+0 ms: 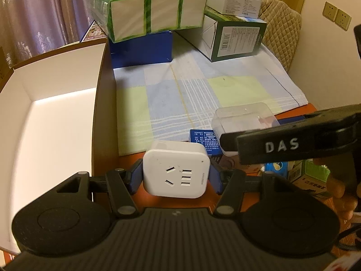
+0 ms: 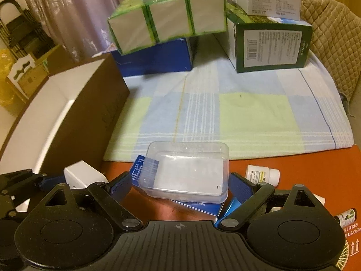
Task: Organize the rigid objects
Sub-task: 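Grasp the clear plastic case with the right tool, then carry the plug with the left tool while the right tool carries the case to the shoebox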
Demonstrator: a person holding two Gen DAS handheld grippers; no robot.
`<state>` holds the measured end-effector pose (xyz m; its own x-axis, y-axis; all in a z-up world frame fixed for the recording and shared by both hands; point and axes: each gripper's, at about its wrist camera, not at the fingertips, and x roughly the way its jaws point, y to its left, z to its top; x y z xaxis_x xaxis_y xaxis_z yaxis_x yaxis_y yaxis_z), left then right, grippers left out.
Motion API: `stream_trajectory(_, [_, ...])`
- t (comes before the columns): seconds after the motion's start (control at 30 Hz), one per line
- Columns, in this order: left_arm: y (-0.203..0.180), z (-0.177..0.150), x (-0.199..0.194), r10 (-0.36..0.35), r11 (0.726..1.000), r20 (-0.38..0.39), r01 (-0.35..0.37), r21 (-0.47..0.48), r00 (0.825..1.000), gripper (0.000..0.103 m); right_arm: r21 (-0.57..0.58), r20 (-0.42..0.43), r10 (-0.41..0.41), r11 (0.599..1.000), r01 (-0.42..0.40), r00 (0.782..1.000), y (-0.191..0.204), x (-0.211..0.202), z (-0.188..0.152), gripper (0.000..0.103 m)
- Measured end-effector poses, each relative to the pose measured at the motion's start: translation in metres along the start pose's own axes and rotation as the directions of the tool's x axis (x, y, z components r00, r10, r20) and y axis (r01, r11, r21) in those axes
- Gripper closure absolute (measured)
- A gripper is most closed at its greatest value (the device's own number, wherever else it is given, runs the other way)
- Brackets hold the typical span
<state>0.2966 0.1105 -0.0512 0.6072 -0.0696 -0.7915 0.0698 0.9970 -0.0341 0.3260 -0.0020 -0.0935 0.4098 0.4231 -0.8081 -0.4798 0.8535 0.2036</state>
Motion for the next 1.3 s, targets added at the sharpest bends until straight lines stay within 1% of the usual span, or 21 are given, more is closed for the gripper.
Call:
stream_trajectory(0.07, [0.000,0.000,0.000,0.001,1.000,0.002,-0.001,0.000,1.000,0.048,-0.001,-0.006,-0.020,1.000,0.020,1.000,0.001,0.003,-0.001,0.014])
stream_trajectory(0.1, [0.000,0.000,0.000,0.003,1.000,0.002,-0.003,0.000,1.000,0.048,-0.002,-0.004,-0.025,1.000,0.025,1.000,0.000,0.003,-0.001,0.019])
stream_trajectory(0.27, [0.000,0.001,0.001,0.009,1.000,0.001,-0.009,-0.001,1.000,0.048,-0.018,0.012,-0.039,0.999,0.040,0.999,-0.001,-0.002,-0.004,0.019])
stream_trajectory(0.5, [-0.003,0.002,-0.005,0.016,1.000,0.013,-0.016,0.002,1.000,0.048,-0.008,0.038,-0.032,0.999,0.033,0.999,-0.006,-0.014,-0.010,0.019])
stream_trajectory(0.77, [-0.005,0.006,-0.025,0.014,1.000,0.064,-0.013,-0.005,0.998,0.048,-0.008,0.088,-0.016,1.000,0.017,0.996,-0.005,-0.039,-0.009,0.019])
stream_trajectory(0.93, [0.004,0.012,-0.048,0.026,0.999,0.118,-0.022,-0.029,0.993,0.048,-0.029,0.133,0.013,1.000,-0.009,0.991,0.007,-0.059,-0.003,0.019])
stream_trajectory(1.03, [0.016,0.012,-0.065,0.050,0.998,0.150,-0.042,-0.057,0.987,0.048,-0.052,0.164,0.048,0.998,-0.040,0.985,0.020,-0.070,0.002,0.019])
stream_trajectory(1.13, [0.034,0.010,-0.081,0.089,0.993,0.172,-0.073,-0.094,0.981,0.048,-0.088,0.184,0.092,0.993,-0.077,0.979,0.036,-0.077,0.006,0.019])
stream_trajectory(1.3, [0.072,-0.001,-0.104,0.182,0.976,0.173,-0.157,-0.151,0.968,0.048,-0.148,0.176,0.167,0.979,-0.142,0.970,0.069,-0.071,0.008,0.019])
